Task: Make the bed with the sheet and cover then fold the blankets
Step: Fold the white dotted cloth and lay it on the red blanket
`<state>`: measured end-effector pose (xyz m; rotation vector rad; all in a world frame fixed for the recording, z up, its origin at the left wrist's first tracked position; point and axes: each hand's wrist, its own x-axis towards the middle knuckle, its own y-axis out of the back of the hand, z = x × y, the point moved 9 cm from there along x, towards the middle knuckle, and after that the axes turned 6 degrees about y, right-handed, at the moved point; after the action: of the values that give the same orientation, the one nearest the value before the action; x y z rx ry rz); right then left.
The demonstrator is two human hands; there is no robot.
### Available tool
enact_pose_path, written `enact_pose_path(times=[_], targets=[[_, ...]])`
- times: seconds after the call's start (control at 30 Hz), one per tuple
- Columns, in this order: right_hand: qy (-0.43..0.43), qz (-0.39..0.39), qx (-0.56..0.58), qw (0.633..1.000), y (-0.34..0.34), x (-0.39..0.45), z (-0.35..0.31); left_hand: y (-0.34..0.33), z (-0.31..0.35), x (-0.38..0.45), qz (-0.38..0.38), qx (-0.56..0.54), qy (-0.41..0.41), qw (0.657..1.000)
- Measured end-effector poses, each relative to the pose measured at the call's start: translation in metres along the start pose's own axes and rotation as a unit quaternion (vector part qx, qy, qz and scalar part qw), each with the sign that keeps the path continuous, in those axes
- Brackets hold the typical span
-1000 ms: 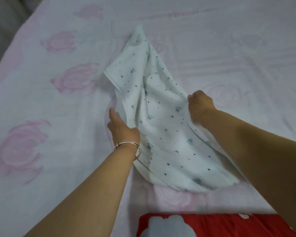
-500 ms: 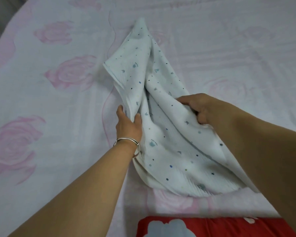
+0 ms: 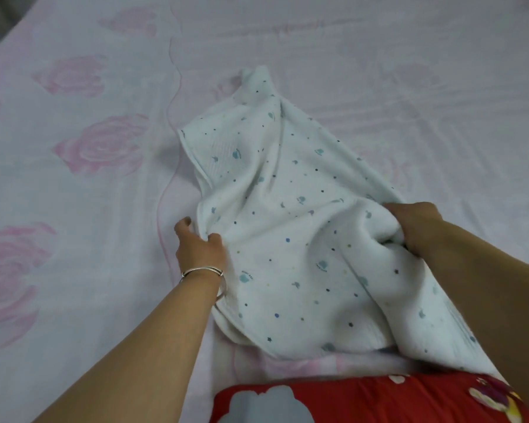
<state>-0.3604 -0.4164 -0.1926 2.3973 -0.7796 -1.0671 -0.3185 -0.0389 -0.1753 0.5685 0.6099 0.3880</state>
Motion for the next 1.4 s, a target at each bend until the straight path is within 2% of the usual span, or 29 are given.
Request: enact_pose_path(times=[0.07, 0.13, 0.2, 0.23, 0.27, 0.3, 0.33, 0.37, 0.4, 0.43, 0.47, 0.5, 0.57, 0.6, 0.73, 0.8, 0.9, 1.0, 1.07, 1.13, 1.3, 1.4], targets=[[0.028, 0.032, -0.045, 0.998, 0.007, 0.000, -0.010, -0.001, 0.005, -0.006, 0.014, 0.030, -0.017, 0.999], [0.094, 0.075, -0.127, 0.985, 0.009, 0.000, -0.027, 0.006, 0.022, -0.013, 0.075, 0.149, -0.101, 0.981], [0.217, 0.131, -0.250, 0.935, 0.011, -0.014, -0.058, -0.005, 0.054, -0.031, 0.108, 0.245, -0.294, 0.918], [0.297, 0.151, -0.293, 0.896, 0.007, -0.024, -0.077, -0.019, 0.069, -0.046, 0.092, 0.251, -0.393, 0.880], [0.378, 0.158, -0.307, 0.859, -0.001, -0.036, -0.094, -0.033, 0.078, -0.059, 0.053, 0.252, -0.458, 0.851], [0.444, 0.143, -0.309, 0.829, -0.012, -0.045, -0.107, -0.050, 0.081, -0.068, -0.016, 0.259, -0.477, 0.840], [0.484, 0.086, -0.294, 0.820, -0.025, -0.051, -0.115, -0.067, 0.078, -0.070, -0.092, 0.272, -0.455, 0.843], [0.489, 0.001, -0.270, 0.829, -0.039, -0.051, -0.116, -0.081, 0.070, -0.068, -0.154, 0.284, -0.415, 0.851], [0.459, -0.102, -0.254, 0.845, -0.054, -0.049, -0.109, -0.092, 0.063, -0.062, -0.186, 0.294, -0.366, 0.863], [0.415, -0.193, -0.259, 0.851, -0.067, -0.047, -0.099, -0.095, 0.059, -0.055, -0.193, 0.304, -0.330, 0.873], [0.379, -0.253, -0.299, 0.839, -0.075, -0.043, -0.087, -0.097, 0.056, -0.049, -0.190, 0.325, -0.314, 0.872], [0.360, -0.278, -0.348, 0.820, -0.078, -0.039, -0.078, -0.099, 0.054, -0.046, -0.181, 0.362, -0.314, 0.859], [0.356, -0.270, -0.417, 0.791, -0.079, -0.028, -0.069, -0.100, 0.053, -0.043, -0.163, 0.430, -0.331, 0.824], [0.367, -0.249, -0.441, 0.780, -0.080, -0.024, -0.067, -0.100, 0.053, -0.042, -0.155, 0.441, -0.336, 0.818], [0.436, -0.160, -0.537, 0.704, -0.092, -0.030, -0.072, -0.112, 0.056, -0.044, -0.155, 0.466, -0.340, 0.802], [0.466, -0.138, -0.541, 0.686, -0.096, -0.037, -0.078, -0.114, 0.058, -0.051, -0.159, 0.452, -0.352, 0.804], [0.493, -0.114, -0.526, 0.684, -0.089, -0.051, -0.083, -0.105, 0.061, -0.064, -0.151, 0.439, -0.366, 0.807], [0.490, -0.094, -0.492, 0.713, -0.071, -0.066, -0.089, -0.090, 0.071, -0.071, -0.144, 0.432, -0.358, 0.815], [0.508, -0.064, -0.494, 0.703, -0.056, -0.086, -0.099, -0.075, 0.080, -0.074, -0.147, 0.451, -0.335, 0.814], [0.525, -0.040, -0.507, 0.682, -0.044, -0.103, -0.107, -0.059, 0.088, -0.077, -0.141, 0.484, -0.327, 0.799], [0.528, 0.020, -0.536, 0.659, 0.009, -0.137, -0.129, -0.001, 0.138, -0.112, -0.090, 0.428, -0.372, 0.819], [0.542, 0.038, -0.495, 0.678, 0.047, -0.162, -0.151, 0.032, 0.174, -0.141, -0.050, 0.424, -0.429, 0.796]])
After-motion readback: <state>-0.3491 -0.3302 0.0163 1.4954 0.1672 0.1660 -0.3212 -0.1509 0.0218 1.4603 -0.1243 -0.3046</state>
